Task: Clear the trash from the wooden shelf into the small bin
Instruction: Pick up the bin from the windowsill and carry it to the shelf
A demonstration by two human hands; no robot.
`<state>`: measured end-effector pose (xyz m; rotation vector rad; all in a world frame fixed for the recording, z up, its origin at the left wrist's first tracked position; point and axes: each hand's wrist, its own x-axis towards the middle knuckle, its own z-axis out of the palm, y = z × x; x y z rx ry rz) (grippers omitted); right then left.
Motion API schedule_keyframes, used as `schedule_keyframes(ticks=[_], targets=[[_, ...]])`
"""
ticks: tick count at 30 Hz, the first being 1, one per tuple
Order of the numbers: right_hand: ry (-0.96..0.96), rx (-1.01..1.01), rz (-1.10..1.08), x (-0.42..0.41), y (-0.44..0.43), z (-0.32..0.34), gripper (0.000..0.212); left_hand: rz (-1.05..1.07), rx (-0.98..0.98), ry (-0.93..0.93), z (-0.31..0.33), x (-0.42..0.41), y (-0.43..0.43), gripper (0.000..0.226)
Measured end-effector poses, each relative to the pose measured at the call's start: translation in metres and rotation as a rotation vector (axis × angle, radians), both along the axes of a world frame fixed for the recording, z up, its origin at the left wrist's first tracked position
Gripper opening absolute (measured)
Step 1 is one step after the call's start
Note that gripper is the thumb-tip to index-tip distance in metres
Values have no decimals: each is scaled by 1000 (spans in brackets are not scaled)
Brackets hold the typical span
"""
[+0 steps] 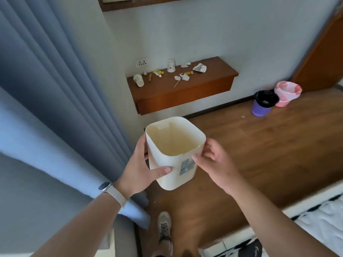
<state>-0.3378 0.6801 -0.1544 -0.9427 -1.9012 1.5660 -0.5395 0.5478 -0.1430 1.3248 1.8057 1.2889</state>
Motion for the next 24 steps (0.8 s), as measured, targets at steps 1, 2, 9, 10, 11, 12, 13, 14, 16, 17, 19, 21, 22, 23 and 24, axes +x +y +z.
schedule_keyframes(ticks=[1,2,9,10,11,12,13,14,16,17,19,21,22,23,24], targets=[[-7,-1,-14,-4,8,0,57,-14,-3,-2,-2,-6,11,102],[-13,-2,-29,-8,16,-1,58,-27,-6,-11,-2,-11,23,101],[-73,24,-155,-64,82,8,59,-87,-64,-16,0,-78,111,103],[-69,29,-169,-75,91,11,57,-98,-60,-12,2,-90,123,102],[-60,33,-181,-85,100,15,55,-115,-48,-19,3,-102,134,101],[-54,36,-191,-96,109,18,52,-132,-35,-33,5,-112,145,99],[-50,39,-203,-107,116,21,49,-146,-25,-49,6,-121,154,98],[-52,41,-218,-116,123,23,47,-155,-17,-65,7,-130,163,98],[-68,47,-248,-134,134,27,47,-170,0,-90,10,-147,177,99],[-73,47,-258,-141,139,29,48,-184,7,-97,10,-155,185,98],[-78,41,-270,-152,150,30,49,-210,8,-104,12,-168,198,97],[-87,38,-276,-158,160,31,49,-227,4,-115,13,-177,211,97],[-88,38,-280,-161,165,32,50,-231,9,-113,12,-181,216,97],[-91,40,-286,-163,170,33,50,-233,11,-109,12,-184,222,98],[-94,43,-291,-165,175,33,51,-236,11,-107,12,-186,228,98]])
